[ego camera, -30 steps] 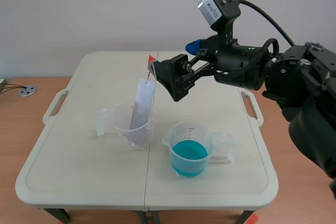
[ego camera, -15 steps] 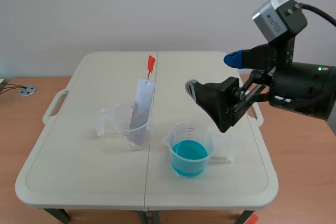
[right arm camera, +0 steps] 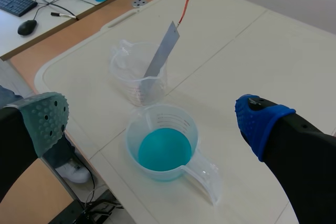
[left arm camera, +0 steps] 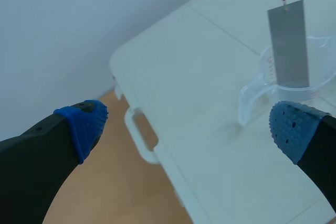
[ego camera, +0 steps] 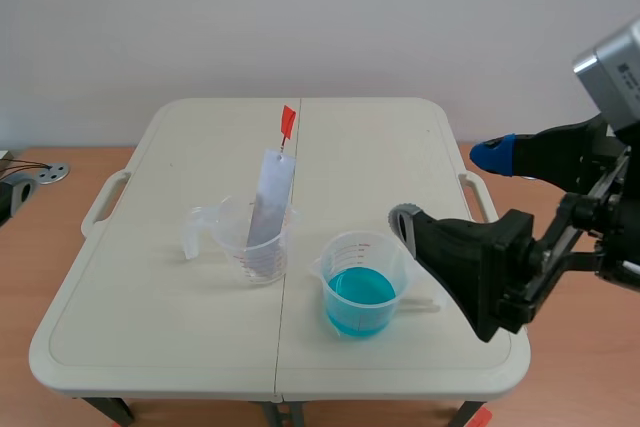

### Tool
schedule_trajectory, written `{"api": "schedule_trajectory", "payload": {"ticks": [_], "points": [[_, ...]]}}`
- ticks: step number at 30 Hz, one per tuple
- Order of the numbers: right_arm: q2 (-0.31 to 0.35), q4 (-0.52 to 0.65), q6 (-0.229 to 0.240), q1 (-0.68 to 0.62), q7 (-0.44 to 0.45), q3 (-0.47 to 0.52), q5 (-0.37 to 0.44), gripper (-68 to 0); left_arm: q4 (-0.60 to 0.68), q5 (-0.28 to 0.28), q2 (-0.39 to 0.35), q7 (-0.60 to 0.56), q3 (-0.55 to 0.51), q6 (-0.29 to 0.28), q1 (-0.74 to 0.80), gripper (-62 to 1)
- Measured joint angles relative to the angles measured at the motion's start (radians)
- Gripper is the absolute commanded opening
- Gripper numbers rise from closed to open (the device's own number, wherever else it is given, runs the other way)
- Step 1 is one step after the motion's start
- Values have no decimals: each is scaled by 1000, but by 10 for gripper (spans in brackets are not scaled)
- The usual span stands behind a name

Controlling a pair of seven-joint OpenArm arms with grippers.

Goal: Hold the metal plate by the orange handle, dip it into the blue solution, take it out and point at it, then put the plate back in the beaker on the left.
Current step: 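Return to the home posture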

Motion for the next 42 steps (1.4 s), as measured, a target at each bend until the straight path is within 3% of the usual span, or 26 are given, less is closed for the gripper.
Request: {"api": "schedule_trajectory", "payload": {"ticks": [8, 22, 42], "points": [[0, 90, 0, -130, 35, 55, 0, -12, 0, 0, 3, 1, 201, 0, -122, 14], [0, 95, 0, -138, 34, 56, 0, -12, 0, 0, 25, -9, 335, 0, -259, 14], [0, 95, 0, -138, 33, 56, 0, -12, 0, 0, 25, -8, 345, 0, -281, 14]]}}
